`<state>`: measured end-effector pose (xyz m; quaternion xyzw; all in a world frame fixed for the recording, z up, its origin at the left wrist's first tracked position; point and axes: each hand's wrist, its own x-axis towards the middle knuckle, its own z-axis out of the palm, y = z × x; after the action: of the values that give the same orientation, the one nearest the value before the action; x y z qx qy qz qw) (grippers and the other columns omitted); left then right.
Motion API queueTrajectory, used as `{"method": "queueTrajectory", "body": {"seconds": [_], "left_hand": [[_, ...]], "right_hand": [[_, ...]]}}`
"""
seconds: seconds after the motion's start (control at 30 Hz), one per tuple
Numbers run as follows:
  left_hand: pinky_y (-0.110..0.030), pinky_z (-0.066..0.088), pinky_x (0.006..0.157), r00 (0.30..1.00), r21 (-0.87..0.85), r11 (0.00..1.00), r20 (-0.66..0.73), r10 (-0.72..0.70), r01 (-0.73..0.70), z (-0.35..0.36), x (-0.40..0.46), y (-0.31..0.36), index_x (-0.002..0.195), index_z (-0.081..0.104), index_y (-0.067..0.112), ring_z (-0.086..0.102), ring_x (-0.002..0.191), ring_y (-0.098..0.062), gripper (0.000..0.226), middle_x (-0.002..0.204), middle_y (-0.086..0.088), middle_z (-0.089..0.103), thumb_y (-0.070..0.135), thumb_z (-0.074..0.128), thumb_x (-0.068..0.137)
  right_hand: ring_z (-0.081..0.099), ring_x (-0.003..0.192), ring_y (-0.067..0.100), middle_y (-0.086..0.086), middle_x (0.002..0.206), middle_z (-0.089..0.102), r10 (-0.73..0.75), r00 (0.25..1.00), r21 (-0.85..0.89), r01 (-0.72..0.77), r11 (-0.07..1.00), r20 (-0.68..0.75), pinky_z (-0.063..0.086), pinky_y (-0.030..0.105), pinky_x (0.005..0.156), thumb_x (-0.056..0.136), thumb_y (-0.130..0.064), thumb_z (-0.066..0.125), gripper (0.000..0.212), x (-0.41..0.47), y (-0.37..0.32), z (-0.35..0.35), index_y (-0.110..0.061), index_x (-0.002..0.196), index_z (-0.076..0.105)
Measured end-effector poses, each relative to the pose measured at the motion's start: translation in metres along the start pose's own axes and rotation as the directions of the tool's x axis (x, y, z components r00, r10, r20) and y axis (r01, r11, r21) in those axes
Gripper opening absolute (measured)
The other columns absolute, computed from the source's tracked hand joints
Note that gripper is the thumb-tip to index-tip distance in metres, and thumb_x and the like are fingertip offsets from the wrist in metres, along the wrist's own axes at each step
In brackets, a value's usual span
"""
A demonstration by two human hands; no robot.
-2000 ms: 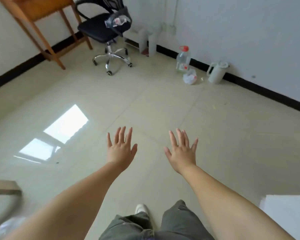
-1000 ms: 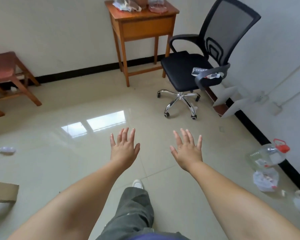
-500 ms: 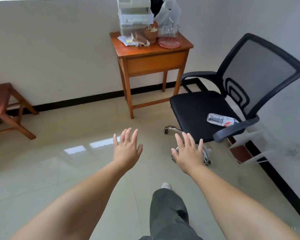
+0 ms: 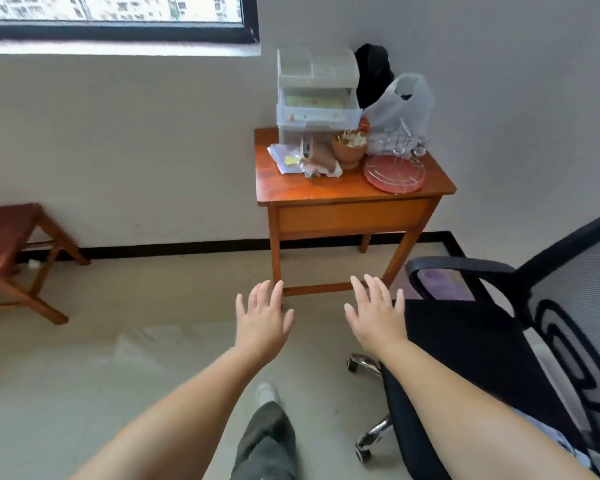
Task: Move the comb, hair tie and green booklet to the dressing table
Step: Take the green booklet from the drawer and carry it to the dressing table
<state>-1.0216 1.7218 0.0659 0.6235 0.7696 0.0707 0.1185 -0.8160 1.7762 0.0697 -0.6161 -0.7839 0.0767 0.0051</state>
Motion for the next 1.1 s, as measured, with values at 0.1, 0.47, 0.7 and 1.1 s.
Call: {"method": "queueTrajectory", "body": {"seconds": [0.1,0.47,0.7,1.1], "left_hand": [[-0.049,0.005,0.118,1.0,-0.007,1.0,-0.024,0.01,-0.011,-0.018,0.093,-0.003,0.148,0.012,0.023,0.011,0.145,-0.021,0.06,0.157,-0.005,0.017,0.045,0.029,0.095],[-0.044,0.03,0.109,0.961,-0.102,0.975,-0.215,0.174,-0.2,-0.142,0.383,0.03,0.143,0.025,0.018,0.028,0.137,-0.027,0.055,0.148,-0.008,0.034,0.039,0.036,0.094],[-0.039,0.048,0.083,0.987,-0.287,0.951,-0.138,0.083,-0.12,-0.188,0.509,0.056,0.12,0.053,0.005,0.054,0.108,-0.033,0.038,0.112,-0.015,0.06,0.027,0.036,0.094],[-0.041,0.04,0.106,0.931,-0.083,0.989,0.356,-0.084,0.12,-0.184,0.583,0.099,0.133,0.044,0.002,0.048,0.123,-0.036,0.042,0.138,-0.02,0.046,0.01,0.033,0.093]], "right_hand": [[0.009,0.147,0.022,0.005,0.158,0.017,0.058,0.997,0.04,-0.056,0.998,-0.043,0.008,0.054,0.116,0.096,-0.045,0.027,0.057,0.088,-0.007,-0.016,-0.026,0.148,0.012],[0.034,0.135,0.025,0.008,0.148,0.037,0.05,0.974,0.359,0.033,0.933,-0.219,0.036,0.042,0.106,0.097,-0.03,0.034,0.046,0.365,-0.025,-0.135,-0.012,0.139,0.037],[0.047,0.122,0.03,0.014,0.14,0.042,0.031,0.983,0.4,0.045,0.916,-0.182,0.043,0.039,0.095,0.096,-0.021,0.036,0.042,0.499,-0.031,-0.181,-0.007,0.135,0.041],[0.063,0.105,0.029,0.016,0.114,0.064,0.247,0.904,0.16,-0.318,0.935,0.35,0.048,0.033,0.064,0.092,-0.011,0.043,0.028,0.573,-0.047,-0.202,0.001,0.111,0.06]]}}
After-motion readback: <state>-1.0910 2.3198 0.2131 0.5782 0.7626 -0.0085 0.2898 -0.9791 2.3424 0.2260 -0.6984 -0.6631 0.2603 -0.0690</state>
